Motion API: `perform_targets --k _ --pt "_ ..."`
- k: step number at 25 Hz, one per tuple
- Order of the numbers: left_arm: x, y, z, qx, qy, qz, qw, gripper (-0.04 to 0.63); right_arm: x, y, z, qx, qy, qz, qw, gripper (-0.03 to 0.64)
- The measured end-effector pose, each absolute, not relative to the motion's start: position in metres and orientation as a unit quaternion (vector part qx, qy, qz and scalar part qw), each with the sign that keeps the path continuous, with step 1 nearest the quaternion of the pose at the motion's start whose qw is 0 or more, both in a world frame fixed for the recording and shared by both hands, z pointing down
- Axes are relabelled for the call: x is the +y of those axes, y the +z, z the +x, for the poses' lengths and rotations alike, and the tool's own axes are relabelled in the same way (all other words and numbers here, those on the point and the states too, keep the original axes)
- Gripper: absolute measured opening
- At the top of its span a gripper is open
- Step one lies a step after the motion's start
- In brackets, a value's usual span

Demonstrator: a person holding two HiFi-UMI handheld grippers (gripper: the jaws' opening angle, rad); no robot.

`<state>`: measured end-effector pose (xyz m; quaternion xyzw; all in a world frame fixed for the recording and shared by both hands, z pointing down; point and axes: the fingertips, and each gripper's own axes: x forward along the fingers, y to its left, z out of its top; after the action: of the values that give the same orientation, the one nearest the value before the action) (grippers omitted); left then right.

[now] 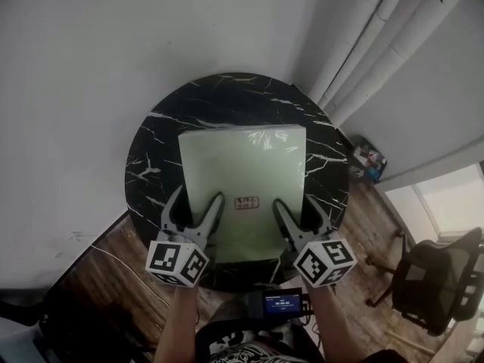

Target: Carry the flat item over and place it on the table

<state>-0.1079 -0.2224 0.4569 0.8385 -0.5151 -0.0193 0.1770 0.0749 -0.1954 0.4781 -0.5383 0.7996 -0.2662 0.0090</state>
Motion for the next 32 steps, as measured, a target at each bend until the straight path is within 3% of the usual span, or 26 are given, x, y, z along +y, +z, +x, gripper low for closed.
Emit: perform_targets --k 32 --pt "-0.261 0.596 -0.101 -0.520 0.070 0.788 0.322 0.351 -0.233 0.605 0.081 0.753 -0.382 -0.529 -0.089 0.239"
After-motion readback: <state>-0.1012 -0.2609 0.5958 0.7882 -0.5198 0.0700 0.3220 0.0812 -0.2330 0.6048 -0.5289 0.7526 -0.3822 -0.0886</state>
